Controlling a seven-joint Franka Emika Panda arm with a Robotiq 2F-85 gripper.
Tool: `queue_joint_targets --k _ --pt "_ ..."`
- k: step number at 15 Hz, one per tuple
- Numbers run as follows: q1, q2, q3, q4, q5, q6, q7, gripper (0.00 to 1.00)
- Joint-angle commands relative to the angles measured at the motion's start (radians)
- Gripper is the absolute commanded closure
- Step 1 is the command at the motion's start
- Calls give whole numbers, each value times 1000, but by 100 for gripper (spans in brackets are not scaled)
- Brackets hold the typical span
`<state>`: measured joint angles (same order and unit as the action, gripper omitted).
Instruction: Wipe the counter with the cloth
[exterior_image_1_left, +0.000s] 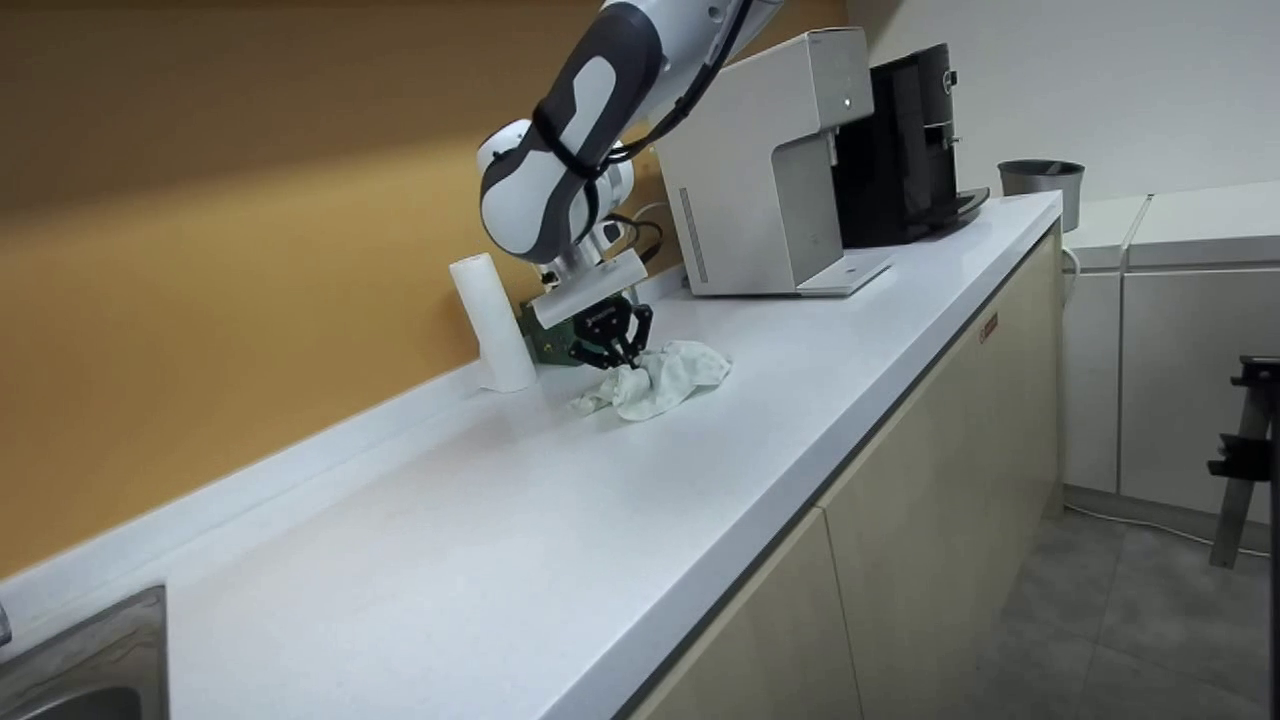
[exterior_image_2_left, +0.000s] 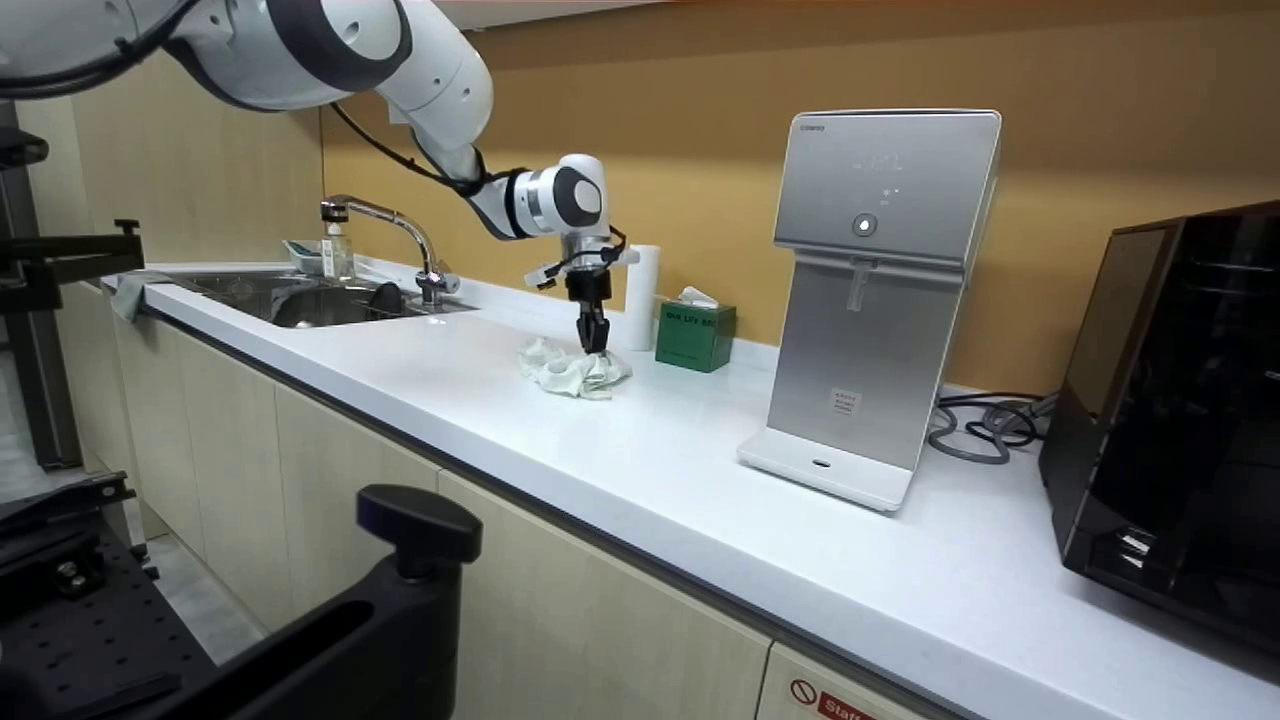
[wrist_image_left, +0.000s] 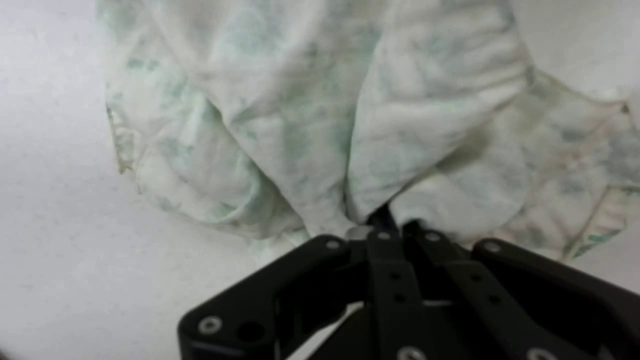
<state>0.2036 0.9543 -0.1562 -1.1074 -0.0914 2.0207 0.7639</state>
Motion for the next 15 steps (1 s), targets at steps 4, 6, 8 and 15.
queue_joint_targets --k 4,6,8,15 --pt "-65 -178 -35 -365 11 136 118 99" --pt "-88 -235 -14 -456 35 165 85 99" --pt "-100 -288 18 -543 63 212 35 99" --pt "-101 -423 187 -811 240 383 -231 99"
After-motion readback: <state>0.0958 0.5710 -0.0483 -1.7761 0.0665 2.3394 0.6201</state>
